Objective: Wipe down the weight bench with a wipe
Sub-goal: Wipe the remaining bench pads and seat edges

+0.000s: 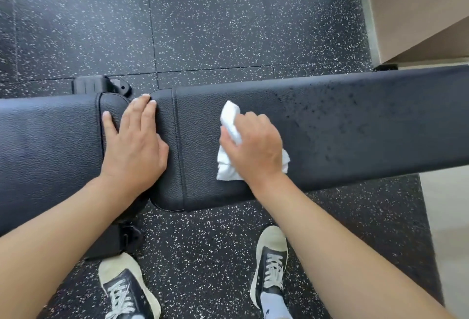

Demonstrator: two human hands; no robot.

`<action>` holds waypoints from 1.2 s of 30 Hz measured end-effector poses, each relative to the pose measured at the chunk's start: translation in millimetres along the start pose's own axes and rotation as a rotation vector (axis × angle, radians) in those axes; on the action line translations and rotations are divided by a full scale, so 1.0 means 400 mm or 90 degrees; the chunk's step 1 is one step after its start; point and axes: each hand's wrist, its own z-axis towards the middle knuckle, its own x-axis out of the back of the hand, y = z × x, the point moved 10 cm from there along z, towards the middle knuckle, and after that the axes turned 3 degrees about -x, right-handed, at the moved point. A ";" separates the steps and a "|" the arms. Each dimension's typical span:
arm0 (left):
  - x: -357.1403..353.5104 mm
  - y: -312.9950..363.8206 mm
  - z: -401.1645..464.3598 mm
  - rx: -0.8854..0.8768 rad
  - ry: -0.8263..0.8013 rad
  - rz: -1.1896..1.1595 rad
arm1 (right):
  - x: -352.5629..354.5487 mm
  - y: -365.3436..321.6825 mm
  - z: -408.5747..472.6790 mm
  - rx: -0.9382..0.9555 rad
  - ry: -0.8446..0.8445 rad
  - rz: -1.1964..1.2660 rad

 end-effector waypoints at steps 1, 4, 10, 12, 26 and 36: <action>0.007 0.008 0.004 -0.003 -0.004 -0.005 | -0.013 -0.047 -0.017 0.025 -0.010 0.015; 0.019 0.070 0.033 -0.079 -0.020 -0.016 | -0.013 -0.095 -0.064 0.094 -0.008 0.030; -0.027 0.296 0.136 -0.212 -0.061 -0.028 | 0.101 0.189 -0.126 0.110 0.048 -0.010; -0.048 0.354 0.179 -0.192 -0.050 -0.042 | 0.143 0.309 -0.148 0.092 0.050 -0.044; -0.069 0.369 0.221 -0.087 0.054 -0.033 | 0.039 0.085 -0.109 -0.010 0.052 0.093; -0.074 0.365 0.225 -0.087 0.056 -0.024 | 0.153 0.376 -0.177 0.030 0.020 0.045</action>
